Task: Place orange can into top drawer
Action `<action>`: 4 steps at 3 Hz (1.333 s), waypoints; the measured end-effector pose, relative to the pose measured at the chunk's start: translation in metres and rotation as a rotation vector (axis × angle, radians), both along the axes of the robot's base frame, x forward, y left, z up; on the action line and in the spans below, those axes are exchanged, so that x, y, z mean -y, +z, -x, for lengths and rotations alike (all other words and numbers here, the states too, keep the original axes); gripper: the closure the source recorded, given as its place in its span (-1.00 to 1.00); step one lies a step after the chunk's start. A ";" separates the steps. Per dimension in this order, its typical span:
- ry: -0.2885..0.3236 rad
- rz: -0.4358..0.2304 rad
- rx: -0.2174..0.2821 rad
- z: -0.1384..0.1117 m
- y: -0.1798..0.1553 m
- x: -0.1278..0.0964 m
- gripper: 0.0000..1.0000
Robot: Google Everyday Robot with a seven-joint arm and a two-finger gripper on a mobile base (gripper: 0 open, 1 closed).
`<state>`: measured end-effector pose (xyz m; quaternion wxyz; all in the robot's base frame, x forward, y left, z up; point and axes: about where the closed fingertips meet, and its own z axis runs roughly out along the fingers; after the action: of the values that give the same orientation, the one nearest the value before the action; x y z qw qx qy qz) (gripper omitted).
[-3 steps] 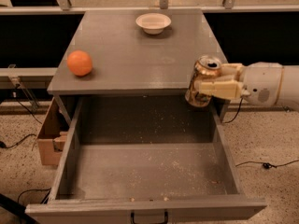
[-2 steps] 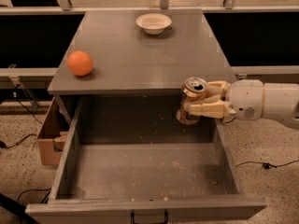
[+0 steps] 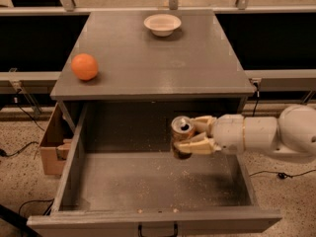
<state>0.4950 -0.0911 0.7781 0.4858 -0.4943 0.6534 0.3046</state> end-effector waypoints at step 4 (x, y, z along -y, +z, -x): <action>0.018 0.009 -0.125 0.037 -0.110 -0.080 0.65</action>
Offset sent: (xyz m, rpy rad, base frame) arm -0.0468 0.0886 -0.1232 -0.0505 0.1237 0.0475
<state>0.4582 -0.0106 0.6682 0.4389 -0.4823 0.6794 0.3364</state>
